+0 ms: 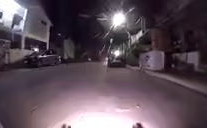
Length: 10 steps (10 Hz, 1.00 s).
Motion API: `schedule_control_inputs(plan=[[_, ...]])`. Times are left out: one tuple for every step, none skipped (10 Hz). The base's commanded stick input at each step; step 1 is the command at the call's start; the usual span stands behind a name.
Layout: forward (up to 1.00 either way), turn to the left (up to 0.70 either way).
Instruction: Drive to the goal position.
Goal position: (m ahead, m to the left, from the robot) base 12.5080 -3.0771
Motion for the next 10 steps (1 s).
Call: schedule_control_inputs(plan=[[0.6,0.0],[0.6,0.0],[0.6,0.0],[0.6,0.0],[0.6,0.0],[0.6,0.0],[0.6,0.0],[0.6,0.0],[0.6,0.0],[0.6,0.0]])
